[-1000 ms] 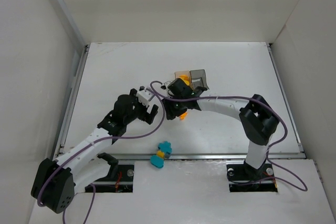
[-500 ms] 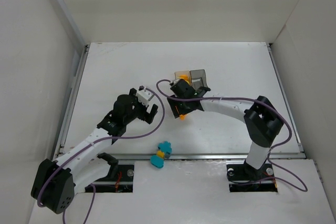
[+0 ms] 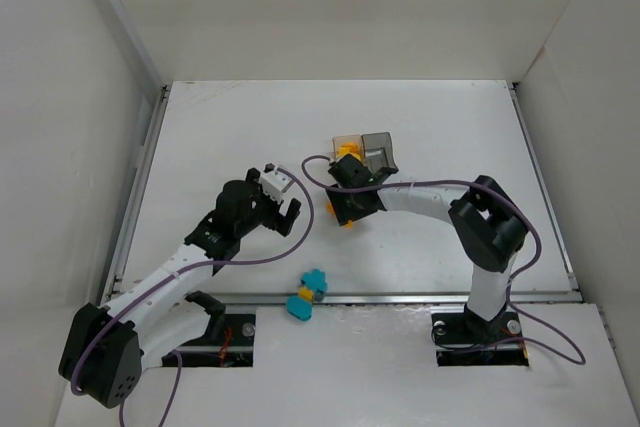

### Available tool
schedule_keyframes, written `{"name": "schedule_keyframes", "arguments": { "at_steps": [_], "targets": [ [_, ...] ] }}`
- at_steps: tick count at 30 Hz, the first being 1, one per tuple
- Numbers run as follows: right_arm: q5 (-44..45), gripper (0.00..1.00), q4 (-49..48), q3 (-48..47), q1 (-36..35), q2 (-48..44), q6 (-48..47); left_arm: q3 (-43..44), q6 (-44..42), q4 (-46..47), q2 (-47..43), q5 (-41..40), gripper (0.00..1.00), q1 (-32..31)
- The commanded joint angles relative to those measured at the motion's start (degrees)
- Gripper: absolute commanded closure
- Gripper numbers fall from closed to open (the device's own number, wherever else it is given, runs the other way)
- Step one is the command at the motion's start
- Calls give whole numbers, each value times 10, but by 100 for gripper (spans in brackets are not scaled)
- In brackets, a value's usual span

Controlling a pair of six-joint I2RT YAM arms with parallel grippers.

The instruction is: Sort the legos into containers by color

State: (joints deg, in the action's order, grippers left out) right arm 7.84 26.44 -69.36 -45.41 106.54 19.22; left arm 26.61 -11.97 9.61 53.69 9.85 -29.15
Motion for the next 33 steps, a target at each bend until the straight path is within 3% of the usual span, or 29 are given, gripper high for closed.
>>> {"name": "schedule_keyframes", "arguments": {
  "at_steps": [1, 5, 10, 17, 28, 33],
  "targets": [
    [-6, 40, -33, -1, -1, 8, -5, -7, -3, 17, -17, 2, 12, 1],
    [-6, 47, -38, -1, -1, 19, -5, -12, -3, 17, -17, 2, 12, 1],
    [-12, 65, -38, -6, -1, 19, -10, -12, -3, 17, -17, 2, 12, 1],
    [-23, 80, -27, 10, -1, -36, -16, -12, -3, 17, -17, 2, 12, 1],
    [-59, 82, -9, 9, -1, -79, -26, -17, -9, 28, -22, 2, 12, 1],
    [-119, 82, -16, 4, -1, -85, -37, -17, -9, 28, -22, 2, 12, 1]
  ]
}}
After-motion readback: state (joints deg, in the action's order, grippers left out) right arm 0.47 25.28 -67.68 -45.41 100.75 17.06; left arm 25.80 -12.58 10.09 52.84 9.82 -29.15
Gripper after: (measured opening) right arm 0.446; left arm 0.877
